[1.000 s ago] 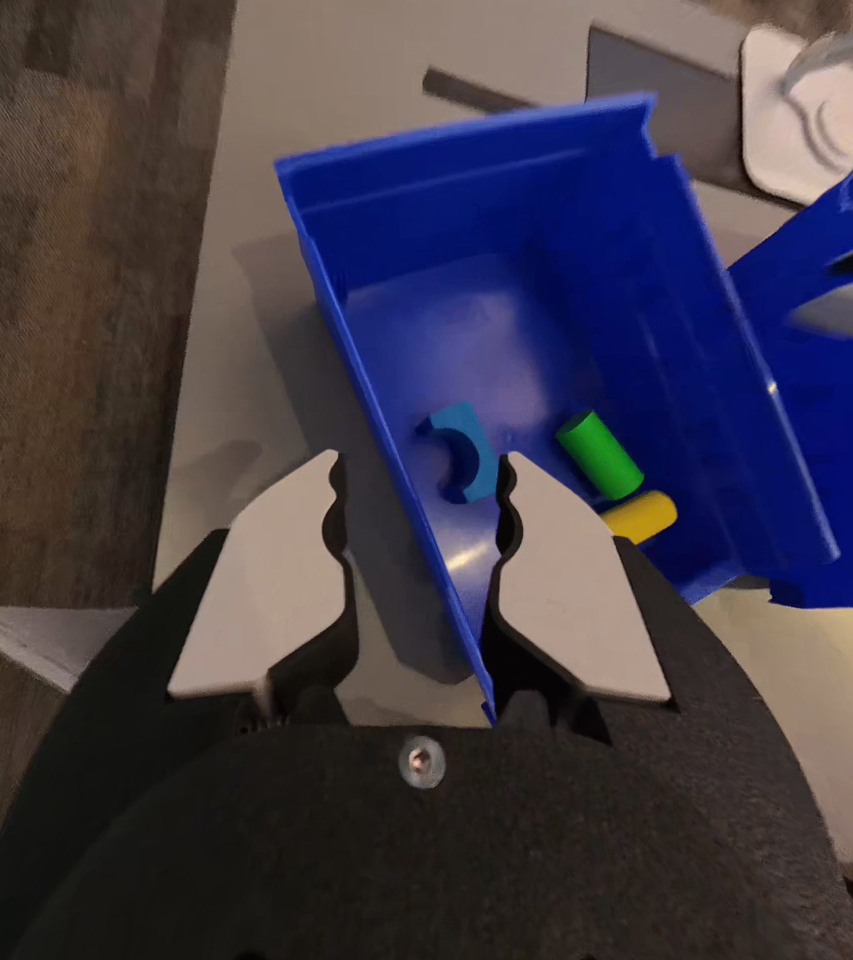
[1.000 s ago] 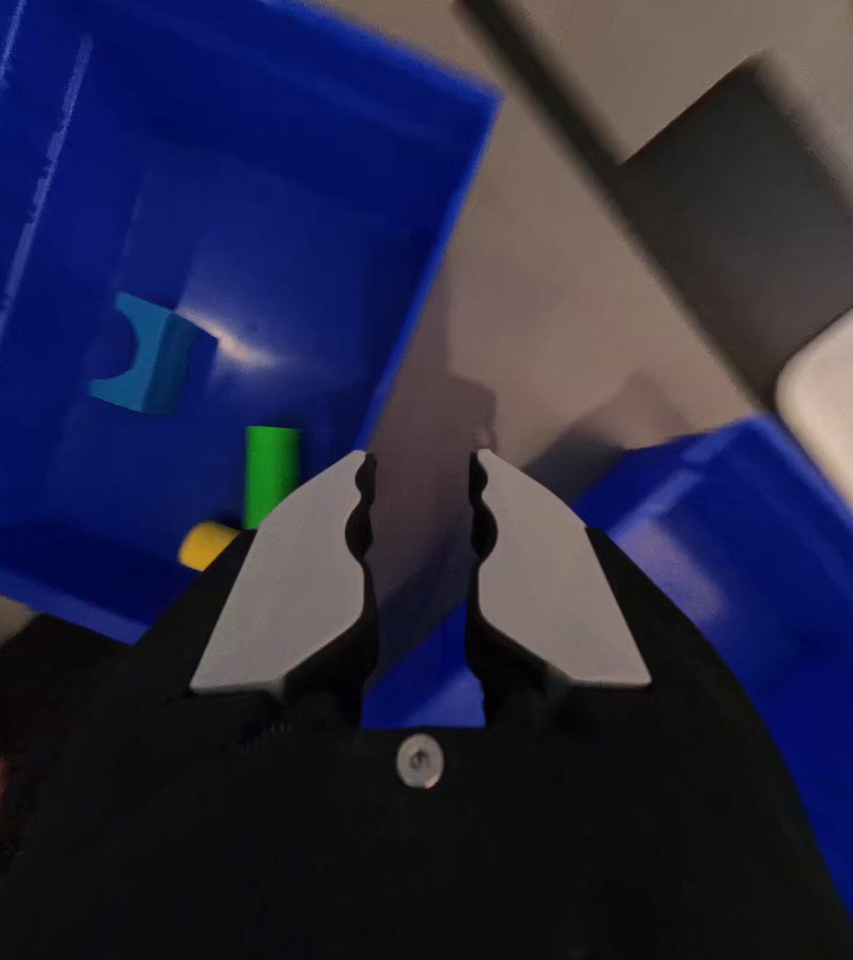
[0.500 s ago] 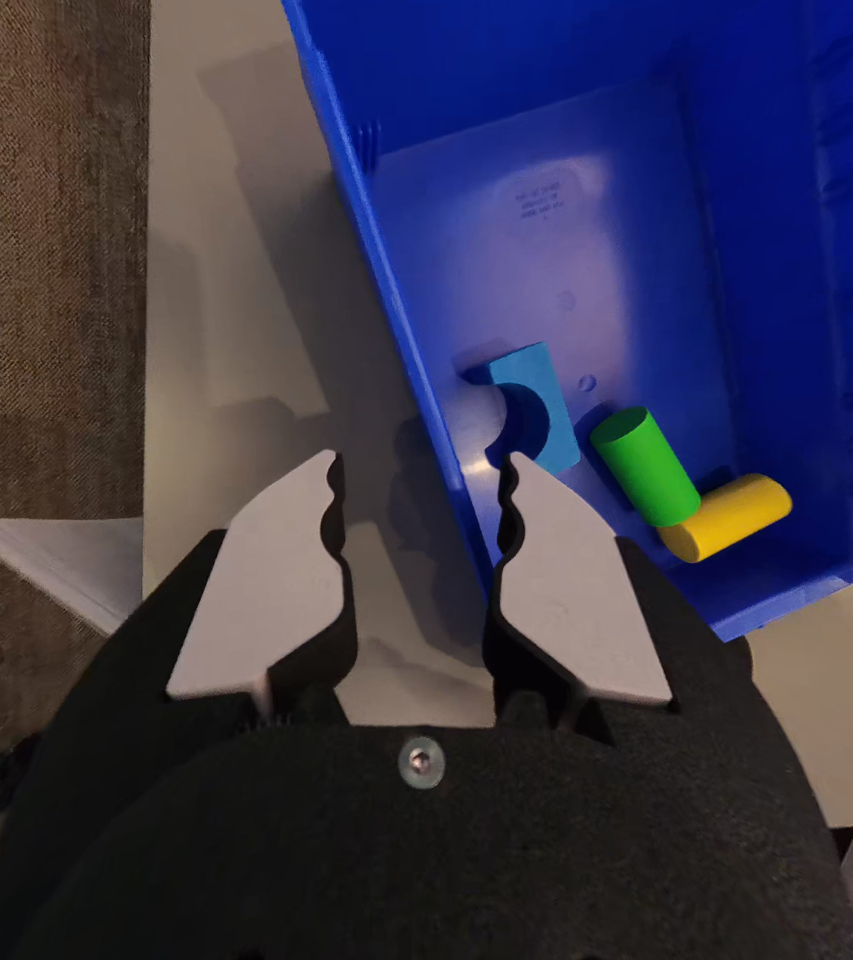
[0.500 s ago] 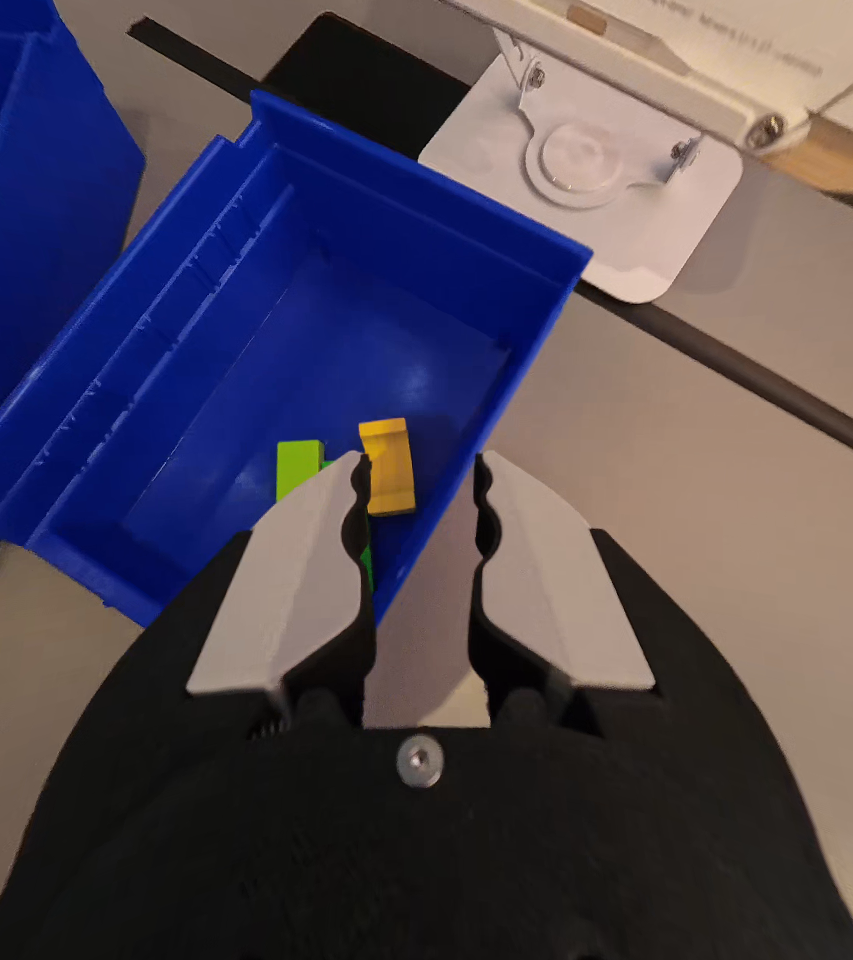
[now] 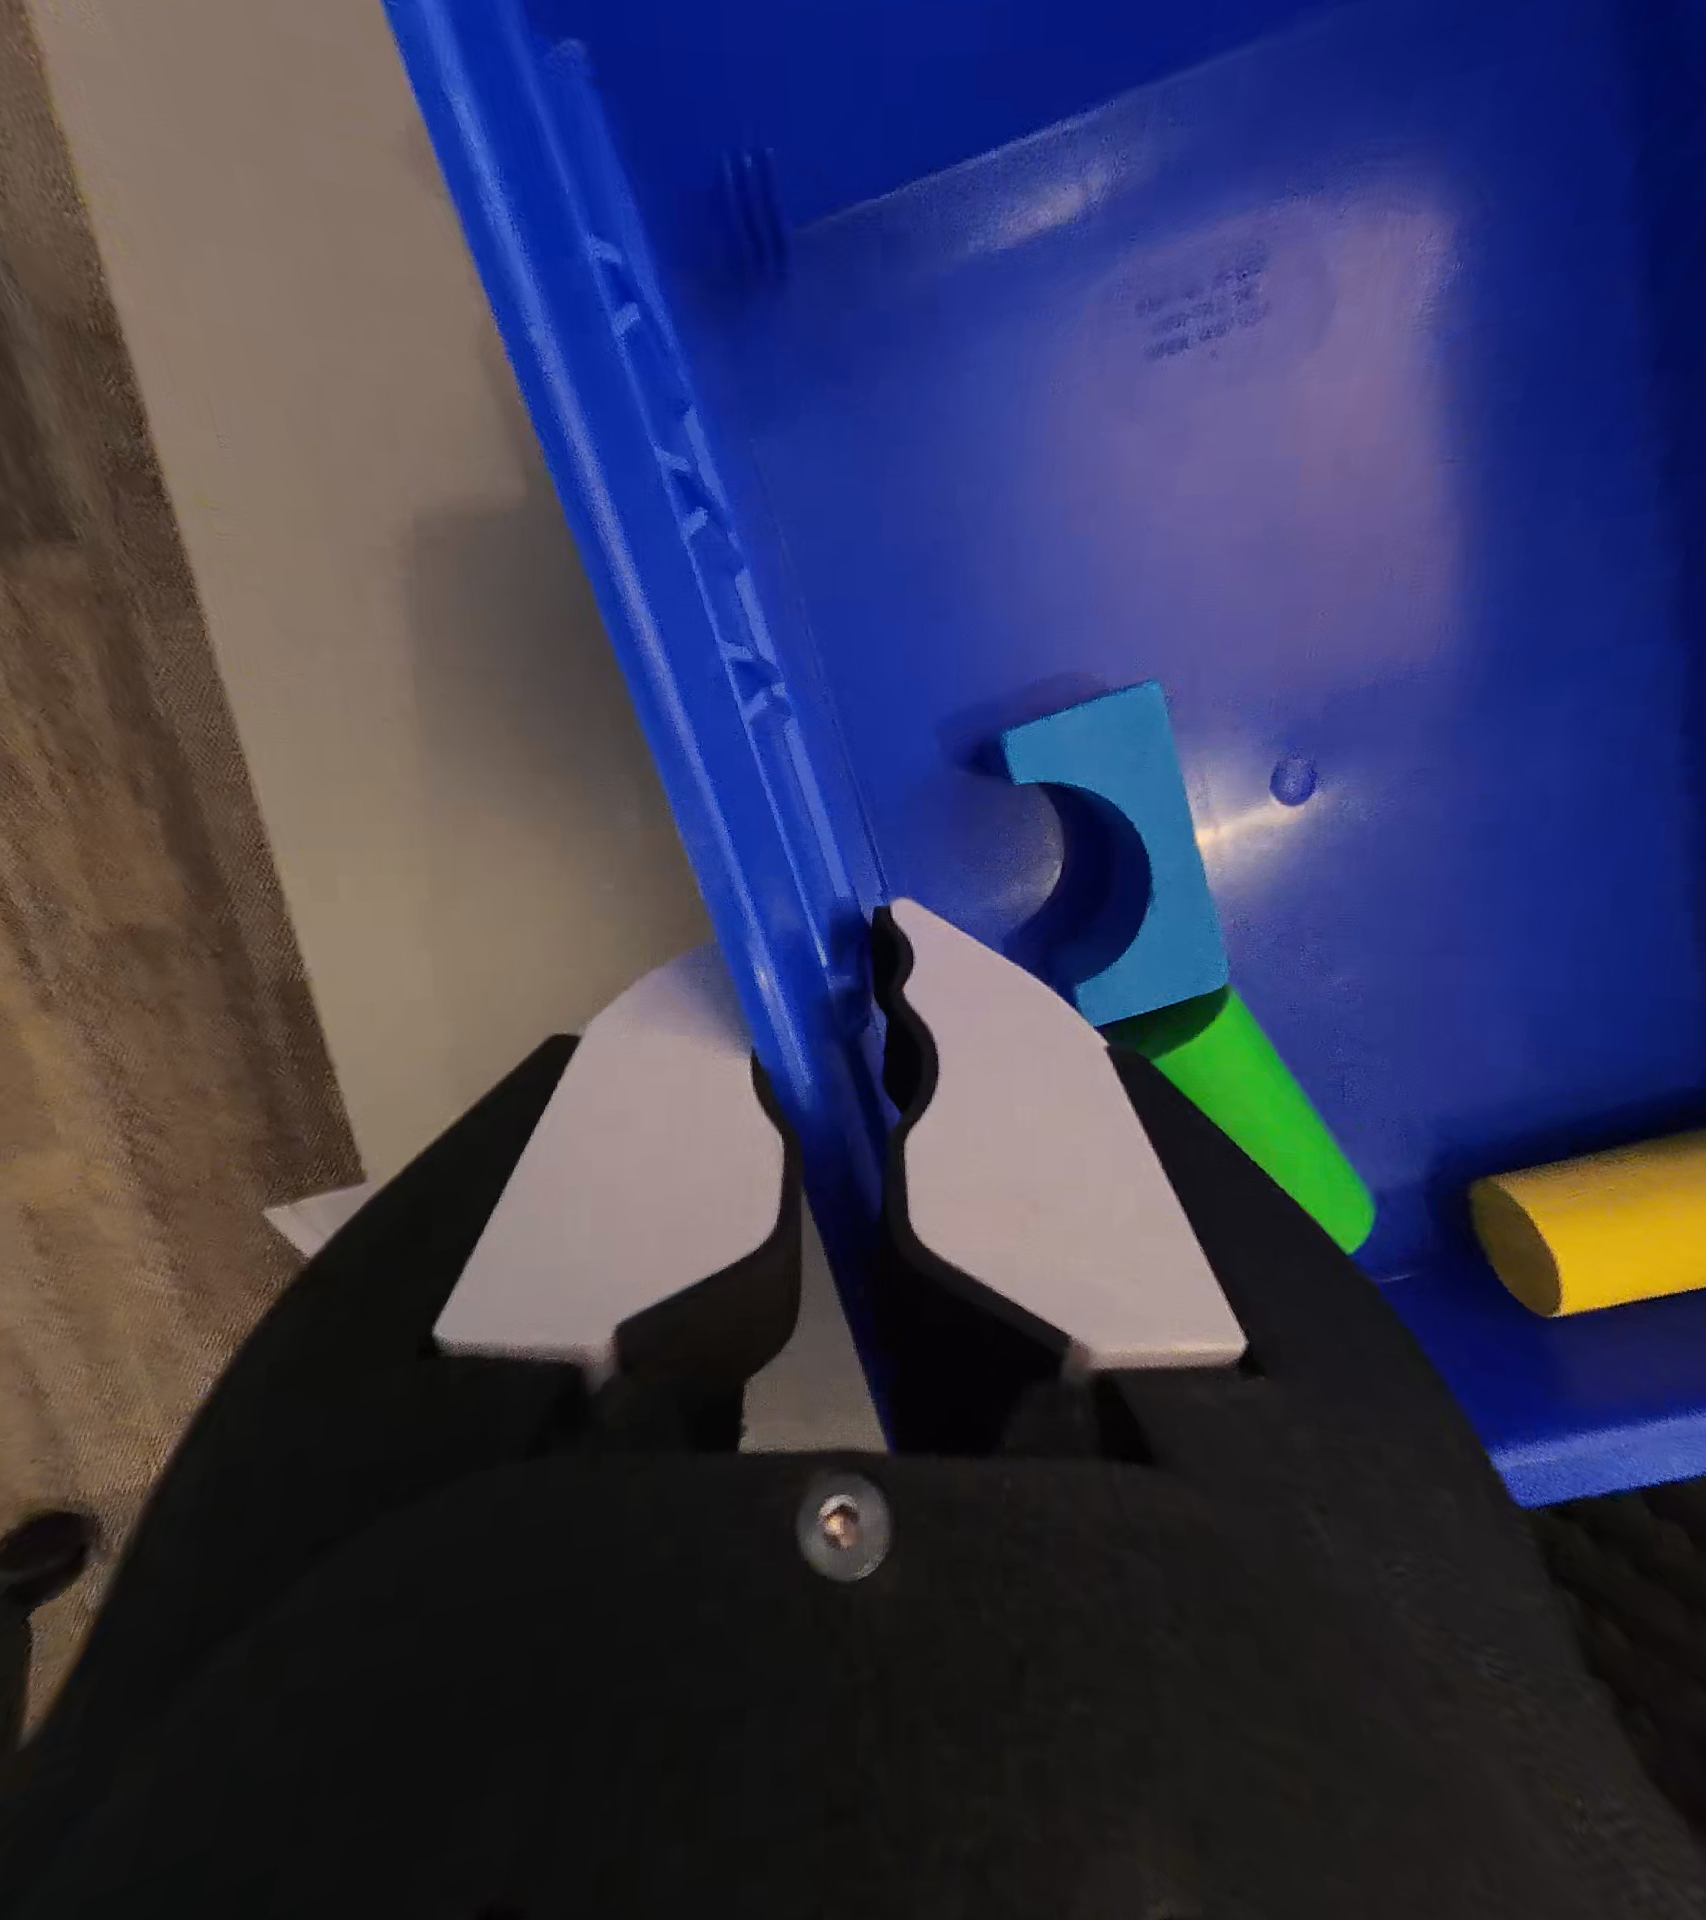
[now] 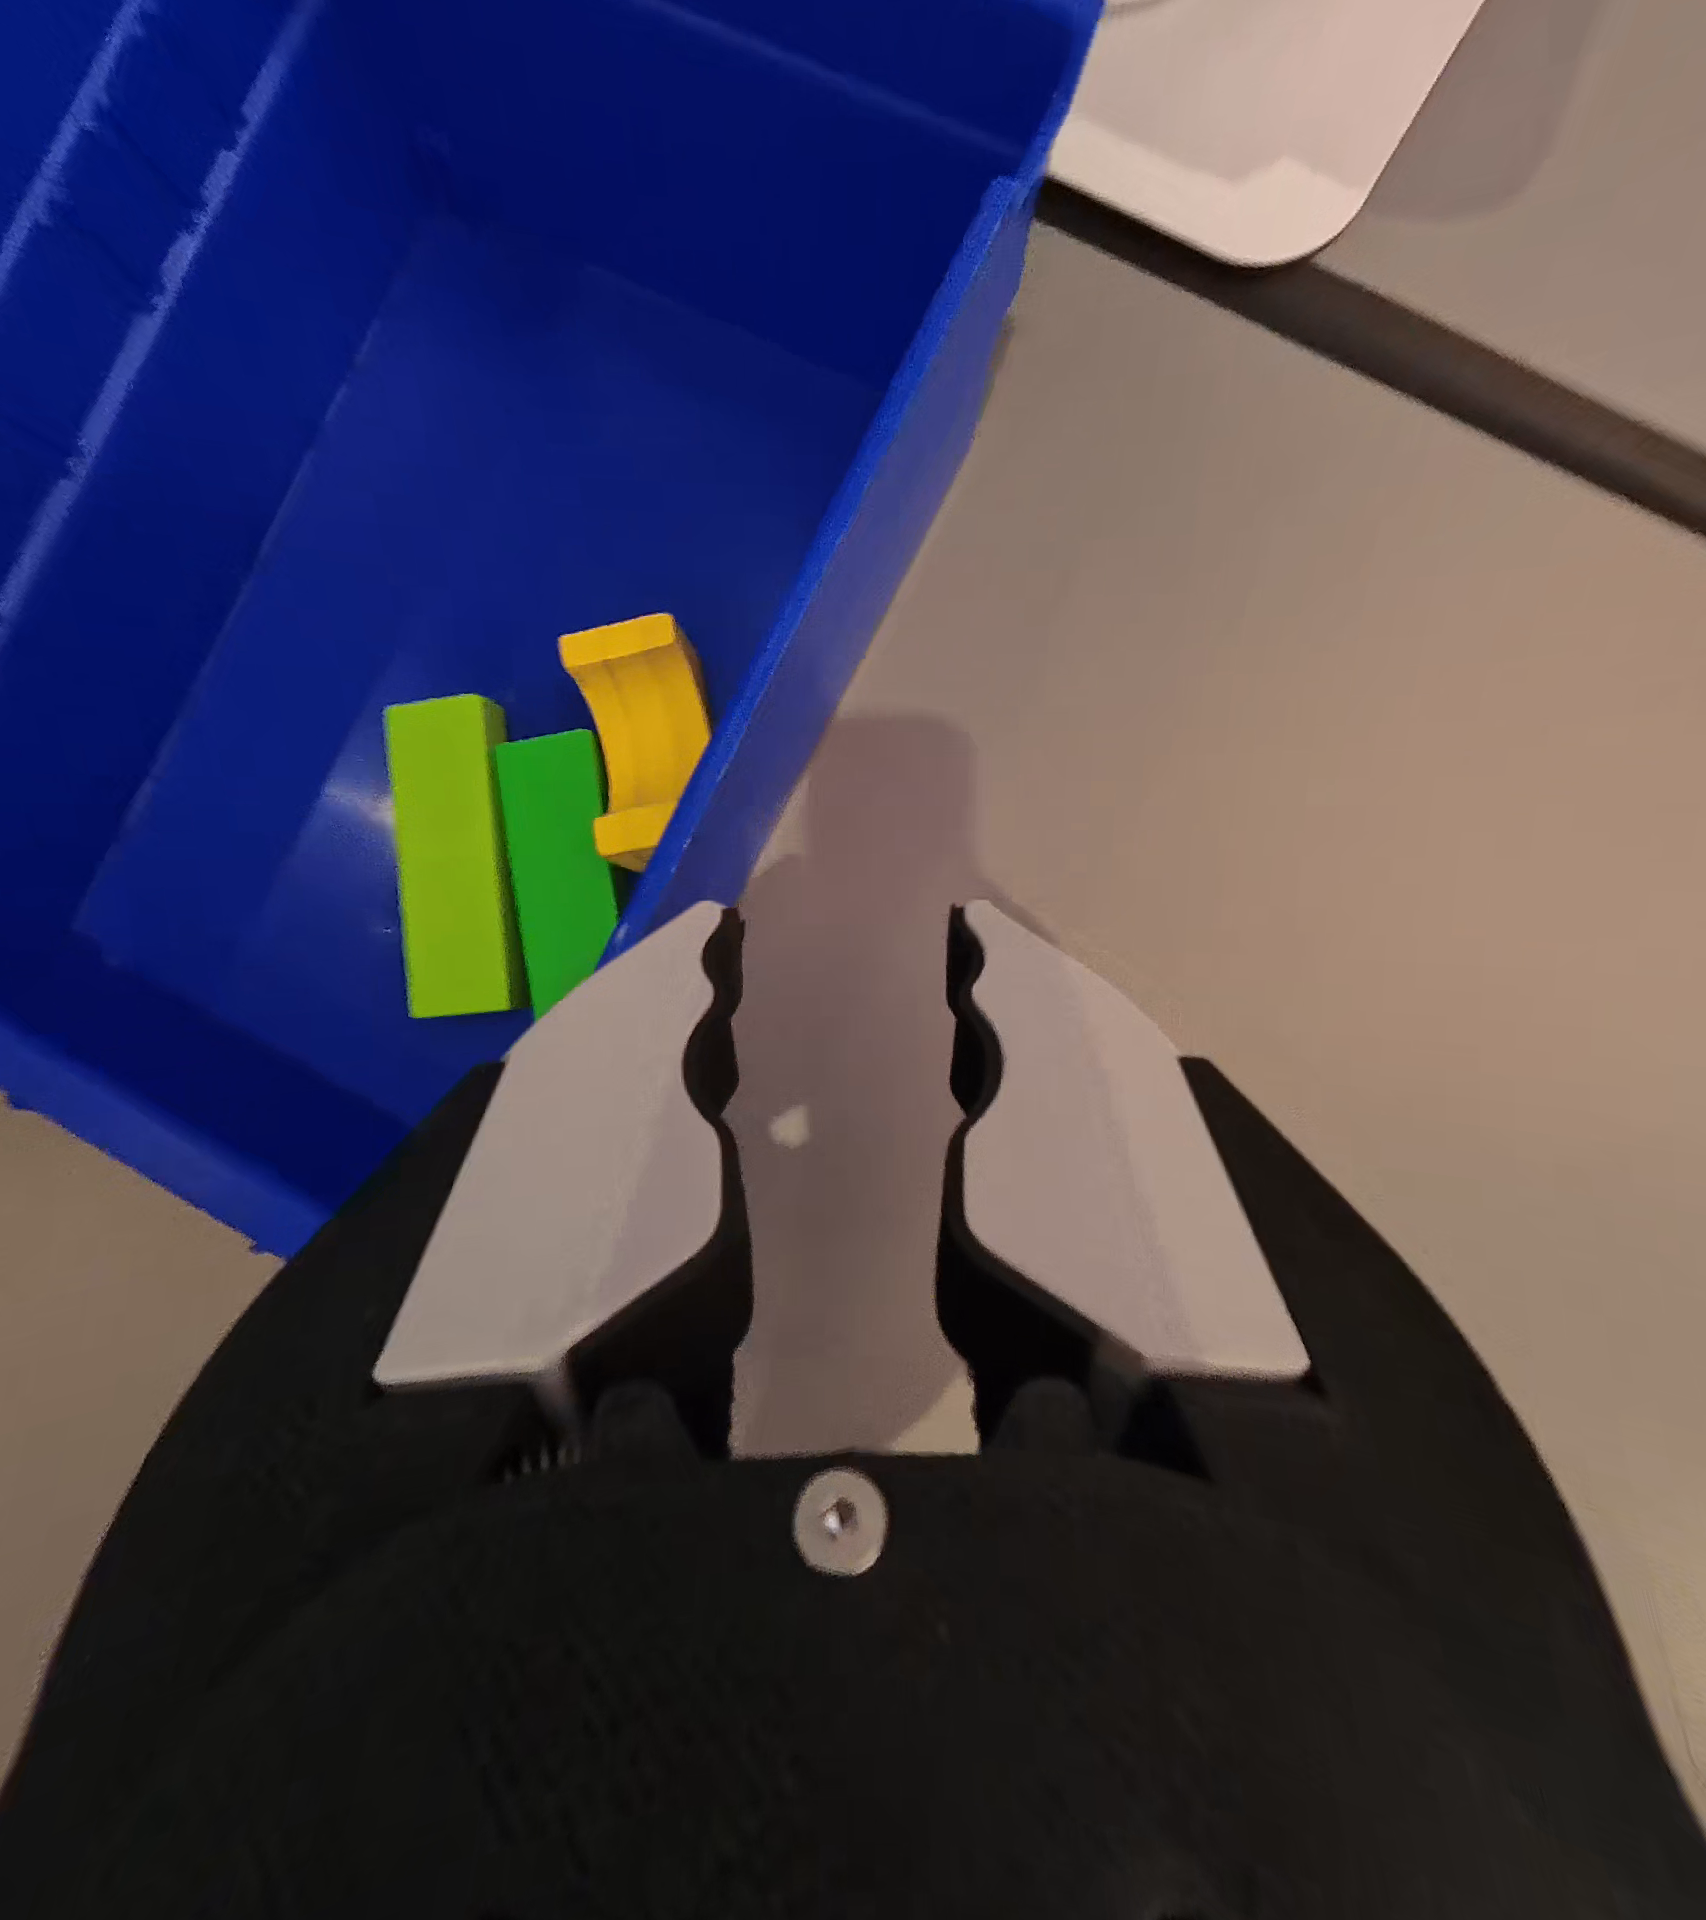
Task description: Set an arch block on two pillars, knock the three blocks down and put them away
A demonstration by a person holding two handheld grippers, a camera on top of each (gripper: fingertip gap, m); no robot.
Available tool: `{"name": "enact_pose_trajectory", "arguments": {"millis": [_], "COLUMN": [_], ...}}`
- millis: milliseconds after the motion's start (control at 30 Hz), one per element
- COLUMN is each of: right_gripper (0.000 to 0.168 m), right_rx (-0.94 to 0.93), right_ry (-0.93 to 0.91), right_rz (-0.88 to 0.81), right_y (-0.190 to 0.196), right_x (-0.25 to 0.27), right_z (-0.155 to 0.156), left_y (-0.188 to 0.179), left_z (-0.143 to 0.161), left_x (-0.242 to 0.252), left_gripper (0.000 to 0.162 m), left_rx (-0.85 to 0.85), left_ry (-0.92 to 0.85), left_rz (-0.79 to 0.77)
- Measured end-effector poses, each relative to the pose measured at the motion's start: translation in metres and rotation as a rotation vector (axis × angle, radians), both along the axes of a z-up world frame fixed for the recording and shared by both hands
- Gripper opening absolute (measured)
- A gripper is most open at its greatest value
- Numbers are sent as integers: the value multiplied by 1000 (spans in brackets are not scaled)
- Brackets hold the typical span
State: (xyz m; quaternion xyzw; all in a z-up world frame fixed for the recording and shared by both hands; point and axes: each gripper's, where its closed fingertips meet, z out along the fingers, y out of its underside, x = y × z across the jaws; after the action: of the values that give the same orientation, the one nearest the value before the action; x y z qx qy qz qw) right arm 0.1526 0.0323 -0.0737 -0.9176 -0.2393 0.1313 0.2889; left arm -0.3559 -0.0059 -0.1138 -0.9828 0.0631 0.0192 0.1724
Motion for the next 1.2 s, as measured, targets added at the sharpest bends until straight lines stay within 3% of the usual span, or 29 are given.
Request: {"name": "enact_pose_trajectory", "arguments": {"millis": [167, 367, 467, 567, 600, 667, 733, 833, 1067, 1200], "right_gripper": [41, 43, 44, 43, 24, 14, 7, 7, 7, 8], "right_rx": [-58, 21, -90, -230, -282, -278, -254, -291, -320, -333], "right_ry": [114, 213, 141, -1, -5, -108, -185, -151, -163, -159], "right_rz": [-61, -107, -92, -45, -20, -37, -37, -34, -188, -294], "right_y": [9, 25, 20, 11, 6, 11, 19, 24, 21, 7], "right_x": [-5, -15, -26, -37, -43, -36, -23, -2, 127, 214], "right_z": [2, 38, 17, -20, -29, -36, -37, -37, -39, -40], "left_y": [8, 18, 15, 20, 22, 23, 20, 15, 15, 17], "left_z": [-1, 0, 4, 36, 52, 87, 115, 134, 118, 136], "left_x": [20, 25, 26, 18, 18, 21, 28, 41, 37, 46], "left_gripper": [9, 8, 14, 19, 19, 19, 21, 21, 20, 20], "left_rx": [-4, 26, 22, 167, 235, 391, 499, 557, 470, 546], "left_ry": [-32, -49, -83, -103, -120, -133, -148, -158, -78, -126], "left_rz": [-34, -22, 10, 76, 87, 78, 56, 7, 12, -2]}}
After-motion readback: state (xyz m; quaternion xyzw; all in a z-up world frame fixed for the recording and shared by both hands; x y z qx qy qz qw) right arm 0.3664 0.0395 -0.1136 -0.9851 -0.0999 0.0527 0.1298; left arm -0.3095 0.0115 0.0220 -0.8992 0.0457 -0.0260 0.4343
